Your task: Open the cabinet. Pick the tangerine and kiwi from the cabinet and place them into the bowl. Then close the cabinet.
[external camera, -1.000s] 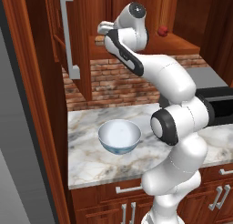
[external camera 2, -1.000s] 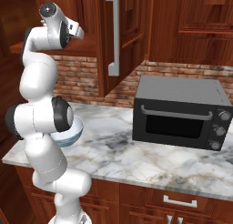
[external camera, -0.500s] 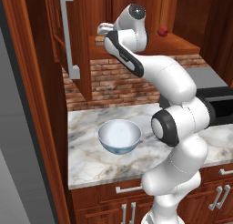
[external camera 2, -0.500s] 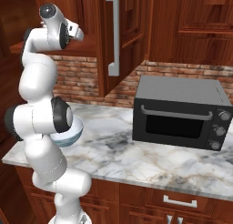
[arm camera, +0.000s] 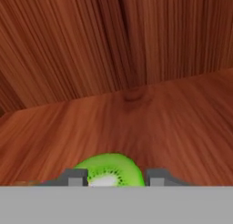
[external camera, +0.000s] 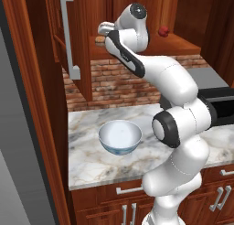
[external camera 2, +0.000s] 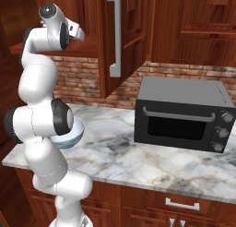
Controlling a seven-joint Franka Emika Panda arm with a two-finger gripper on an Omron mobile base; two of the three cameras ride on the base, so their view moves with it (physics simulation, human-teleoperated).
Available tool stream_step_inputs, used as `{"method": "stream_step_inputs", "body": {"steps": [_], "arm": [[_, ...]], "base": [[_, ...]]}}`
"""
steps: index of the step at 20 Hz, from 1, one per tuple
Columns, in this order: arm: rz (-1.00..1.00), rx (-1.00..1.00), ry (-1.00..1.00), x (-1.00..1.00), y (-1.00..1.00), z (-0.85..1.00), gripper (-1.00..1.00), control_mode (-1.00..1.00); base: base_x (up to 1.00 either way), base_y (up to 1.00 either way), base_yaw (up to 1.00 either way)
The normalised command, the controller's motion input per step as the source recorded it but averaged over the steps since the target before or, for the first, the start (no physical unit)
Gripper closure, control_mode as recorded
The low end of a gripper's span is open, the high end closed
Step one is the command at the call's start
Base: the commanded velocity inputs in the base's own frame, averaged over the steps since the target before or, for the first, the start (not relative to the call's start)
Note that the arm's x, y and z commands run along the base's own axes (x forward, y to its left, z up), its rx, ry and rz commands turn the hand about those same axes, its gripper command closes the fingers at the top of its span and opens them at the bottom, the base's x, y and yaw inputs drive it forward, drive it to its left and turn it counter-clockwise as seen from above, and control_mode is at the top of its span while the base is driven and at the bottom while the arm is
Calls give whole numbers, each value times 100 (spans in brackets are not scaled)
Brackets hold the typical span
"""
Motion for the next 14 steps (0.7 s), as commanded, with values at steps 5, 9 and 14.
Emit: {"method": "stream_step_inputs", "body": {"steps": [5,9,14], "arm": [[0,0,0,0,0,0,100,-100],[0,0,0,0,0,0,100,-100],[0,0,0,0,0,0,-100,-100]], "base": [[0,0,0],[0,0,0],[0,0,0]]}}
